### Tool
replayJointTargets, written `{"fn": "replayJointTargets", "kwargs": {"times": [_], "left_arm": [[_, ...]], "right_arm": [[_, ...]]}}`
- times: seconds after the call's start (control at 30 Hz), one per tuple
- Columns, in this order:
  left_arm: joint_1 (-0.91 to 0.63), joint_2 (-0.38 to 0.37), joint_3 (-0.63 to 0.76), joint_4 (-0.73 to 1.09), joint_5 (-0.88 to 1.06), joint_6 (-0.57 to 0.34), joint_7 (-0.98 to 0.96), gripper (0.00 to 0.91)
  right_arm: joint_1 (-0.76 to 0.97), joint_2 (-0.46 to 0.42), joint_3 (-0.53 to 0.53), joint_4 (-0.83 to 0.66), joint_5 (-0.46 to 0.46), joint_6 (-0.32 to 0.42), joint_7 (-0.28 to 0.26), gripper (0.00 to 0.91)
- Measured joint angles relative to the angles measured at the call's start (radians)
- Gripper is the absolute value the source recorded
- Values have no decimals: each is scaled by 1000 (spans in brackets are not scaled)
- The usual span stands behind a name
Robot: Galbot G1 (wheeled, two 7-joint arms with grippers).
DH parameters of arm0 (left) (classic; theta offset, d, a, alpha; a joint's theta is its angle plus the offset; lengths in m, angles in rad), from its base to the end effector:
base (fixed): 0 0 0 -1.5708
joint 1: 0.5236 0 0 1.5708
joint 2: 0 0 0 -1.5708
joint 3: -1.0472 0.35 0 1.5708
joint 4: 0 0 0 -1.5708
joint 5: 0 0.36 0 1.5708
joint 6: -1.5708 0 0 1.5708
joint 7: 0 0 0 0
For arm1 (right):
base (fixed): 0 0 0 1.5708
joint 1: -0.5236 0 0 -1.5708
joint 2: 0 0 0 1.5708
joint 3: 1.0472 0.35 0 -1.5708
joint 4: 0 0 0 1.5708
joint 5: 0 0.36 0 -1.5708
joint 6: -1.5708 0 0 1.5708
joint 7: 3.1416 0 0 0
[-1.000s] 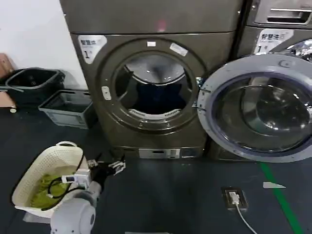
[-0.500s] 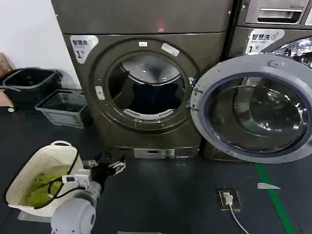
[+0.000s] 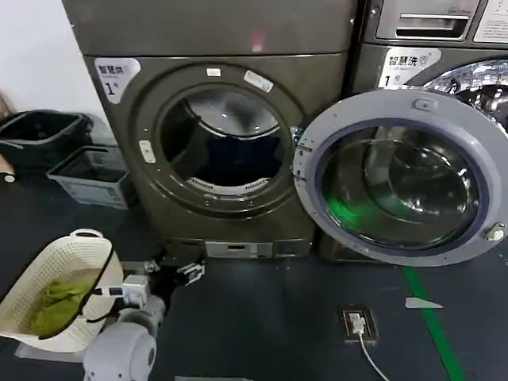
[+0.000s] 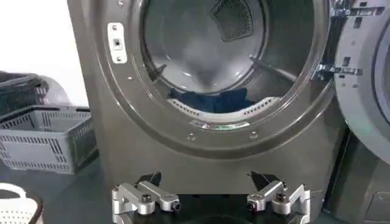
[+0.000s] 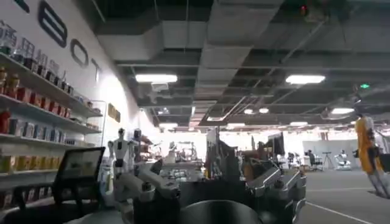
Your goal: Grasp the clothes from the dryer.
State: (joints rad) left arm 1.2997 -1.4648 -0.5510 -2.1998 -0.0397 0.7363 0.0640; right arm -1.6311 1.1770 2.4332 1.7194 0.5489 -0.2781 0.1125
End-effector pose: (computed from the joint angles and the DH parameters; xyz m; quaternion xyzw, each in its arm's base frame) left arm 0.2476 0.0225 -0.2049 -0.0321 -0.9827 -0.0313 0.1796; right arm -0.1787 -0.4239 -0.0559 0.7331 0.6564 -0.1156 0.1353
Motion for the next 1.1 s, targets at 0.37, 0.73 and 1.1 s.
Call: {"fn": "replayJointTargets", "kwargs": {"times": [0.37, 0.73, 1.1], "left_arm": [[-9, 7, 1, 5, -2, 0, 1, 907], [-8, 13, -4, 5, -9, 0, 1, 907], [-11, 9, -1, 16, -1, 0, 6, 907]], "right_arm": [[-1, 5, -7, 9, 11, 22, 7, 907], [-10, 6, -2, 11, 18, 26, 13, 907], [-12, 11, 1, 11, 19, 26, 15, 907]]}}
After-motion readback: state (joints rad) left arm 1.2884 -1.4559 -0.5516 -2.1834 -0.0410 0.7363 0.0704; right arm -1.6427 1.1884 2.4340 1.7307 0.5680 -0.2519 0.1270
